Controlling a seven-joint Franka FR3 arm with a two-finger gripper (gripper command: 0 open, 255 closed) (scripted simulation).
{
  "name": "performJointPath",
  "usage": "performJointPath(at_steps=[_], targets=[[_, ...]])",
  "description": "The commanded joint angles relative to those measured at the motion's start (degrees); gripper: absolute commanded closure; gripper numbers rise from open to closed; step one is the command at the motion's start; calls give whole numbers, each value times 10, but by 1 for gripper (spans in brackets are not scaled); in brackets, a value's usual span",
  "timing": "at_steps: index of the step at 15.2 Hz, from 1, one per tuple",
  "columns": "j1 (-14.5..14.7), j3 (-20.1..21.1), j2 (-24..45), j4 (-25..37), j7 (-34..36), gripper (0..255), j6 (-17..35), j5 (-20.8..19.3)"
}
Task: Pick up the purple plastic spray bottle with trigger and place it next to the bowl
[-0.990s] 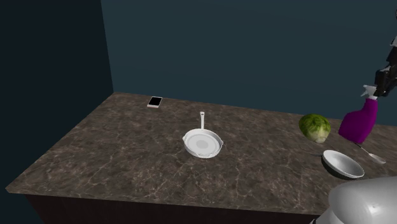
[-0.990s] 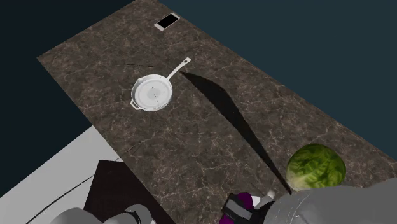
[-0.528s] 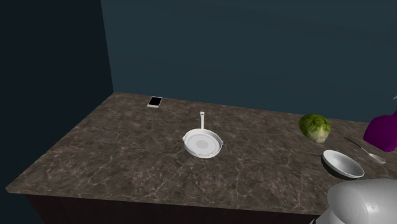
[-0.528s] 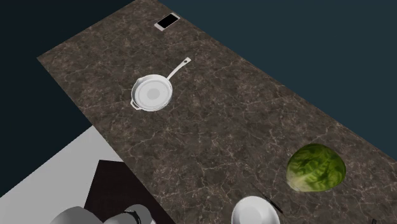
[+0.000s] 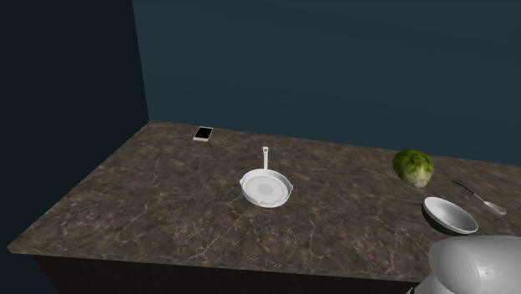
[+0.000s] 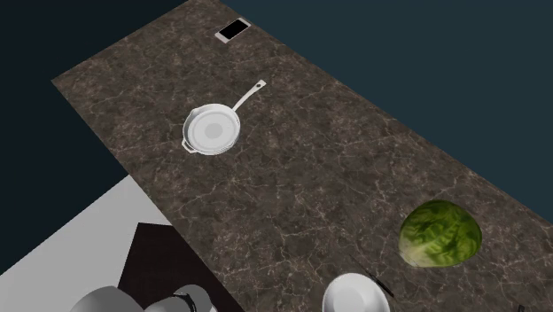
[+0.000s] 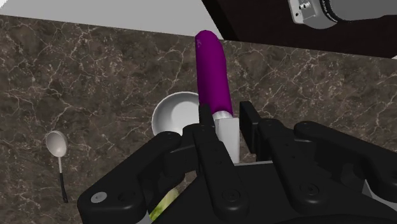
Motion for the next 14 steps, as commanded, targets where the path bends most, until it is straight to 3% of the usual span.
performJointPath(at_steps=[1, 14], targets=[[-3, -1, -11, -21, 2, 255, 10, -4], [-21, -9, -77, -164, 34, 255, 88, -23]])
